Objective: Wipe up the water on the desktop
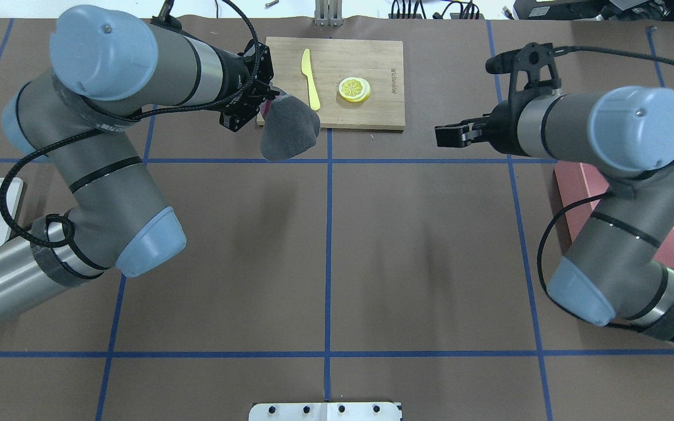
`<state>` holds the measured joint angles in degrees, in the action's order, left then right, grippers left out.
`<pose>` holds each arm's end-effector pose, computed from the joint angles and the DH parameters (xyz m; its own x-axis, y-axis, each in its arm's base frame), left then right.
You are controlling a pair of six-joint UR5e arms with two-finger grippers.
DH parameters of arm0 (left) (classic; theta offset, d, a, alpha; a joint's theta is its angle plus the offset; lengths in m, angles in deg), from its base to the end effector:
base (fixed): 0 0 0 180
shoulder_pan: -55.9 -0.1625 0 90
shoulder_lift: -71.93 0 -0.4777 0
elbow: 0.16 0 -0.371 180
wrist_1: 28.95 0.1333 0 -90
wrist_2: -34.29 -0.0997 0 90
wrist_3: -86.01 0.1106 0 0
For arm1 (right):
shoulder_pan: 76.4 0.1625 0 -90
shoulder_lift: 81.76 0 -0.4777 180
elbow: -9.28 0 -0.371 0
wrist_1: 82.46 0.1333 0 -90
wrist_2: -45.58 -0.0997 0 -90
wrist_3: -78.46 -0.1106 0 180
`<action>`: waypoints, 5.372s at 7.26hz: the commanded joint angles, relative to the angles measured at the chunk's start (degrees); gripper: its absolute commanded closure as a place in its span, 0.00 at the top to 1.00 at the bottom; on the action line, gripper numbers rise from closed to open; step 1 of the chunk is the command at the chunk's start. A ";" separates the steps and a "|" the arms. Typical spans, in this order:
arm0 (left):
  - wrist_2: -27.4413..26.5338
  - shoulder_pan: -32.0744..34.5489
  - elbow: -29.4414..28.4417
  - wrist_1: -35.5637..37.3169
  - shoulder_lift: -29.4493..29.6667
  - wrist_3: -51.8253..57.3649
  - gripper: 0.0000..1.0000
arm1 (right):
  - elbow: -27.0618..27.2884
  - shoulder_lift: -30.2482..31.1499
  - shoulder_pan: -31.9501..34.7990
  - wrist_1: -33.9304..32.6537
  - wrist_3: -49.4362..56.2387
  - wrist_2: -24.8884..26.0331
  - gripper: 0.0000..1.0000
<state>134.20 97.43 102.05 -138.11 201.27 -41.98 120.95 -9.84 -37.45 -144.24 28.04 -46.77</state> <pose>0.4253 -0.5293 0.1833 -0.1323 -0.6928 -0.7089 0.5711 0.5313 -0.6258 -0.3649 -0.4606 0.3284 0.6062 -0.3286 0.7243 -0.2755 0.7675 0.5788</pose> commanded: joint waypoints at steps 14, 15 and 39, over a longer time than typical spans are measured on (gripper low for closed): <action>5.91 -7.87 7.64 4.48 5.83 -7.45 0.00 | -0.66 -4.42 -19.80 -1.06 0.40 28.63 0.79; 6.00 -7.87 8.34 4.39 5.31 -7.45 0.00 | -0.49 -4.42 -19.80 -1.06 0.40 28.63 0.76; 10.70 8.12 10.46 8.26 -17.45 58.12 0.99 | 1.80 -2.93 -18.92 -0.97 0.32 28.81 0.00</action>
<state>147.92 104.58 112.66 -130.04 185.95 4.94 122.73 -12.90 -56.37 -145.20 28.36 -17.97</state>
